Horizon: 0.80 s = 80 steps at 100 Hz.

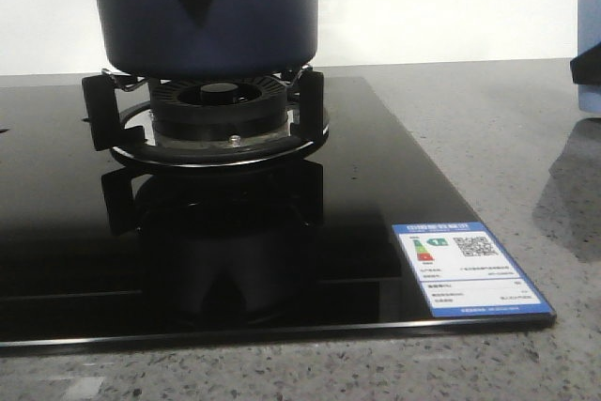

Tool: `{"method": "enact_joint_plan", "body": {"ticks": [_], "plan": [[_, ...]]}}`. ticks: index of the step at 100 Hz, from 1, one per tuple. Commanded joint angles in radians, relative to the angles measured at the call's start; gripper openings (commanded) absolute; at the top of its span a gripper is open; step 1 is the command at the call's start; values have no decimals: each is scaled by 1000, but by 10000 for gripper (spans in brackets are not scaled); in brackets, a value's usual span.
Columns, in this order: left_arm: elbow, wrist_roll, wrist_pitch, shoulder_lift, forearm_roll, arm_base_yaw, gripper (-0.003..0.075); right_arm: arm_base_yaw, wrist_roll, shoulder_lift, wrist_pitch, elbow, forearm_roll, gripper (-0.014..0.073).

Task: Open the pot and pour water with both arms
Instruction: 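Lower the cup onto the counter and open the right gripper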

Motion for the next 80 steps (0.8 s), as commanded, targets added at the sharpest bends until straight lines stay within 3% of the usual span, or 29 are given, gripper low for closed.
{"method": "enact_joint_plan", "body": {"ticks": [1, 27, 49, 80], "plan": [[-41, -1, -100, -24, -3, 3, 398, -7, -20, -11, -70, -24, 27, 337], [-41, -1, -100, -24, -3, 3, 398, -7, -18, 1, -84, -24, 27, 354], [-41, -1, -100, -24, -3, 3, 398, -7, -14, -1, -89, -24, 27, 651], [-41, -1, -100, -24, -3, 3, 398, -9, 40, -74, -37, -24, -15, 650]]}}
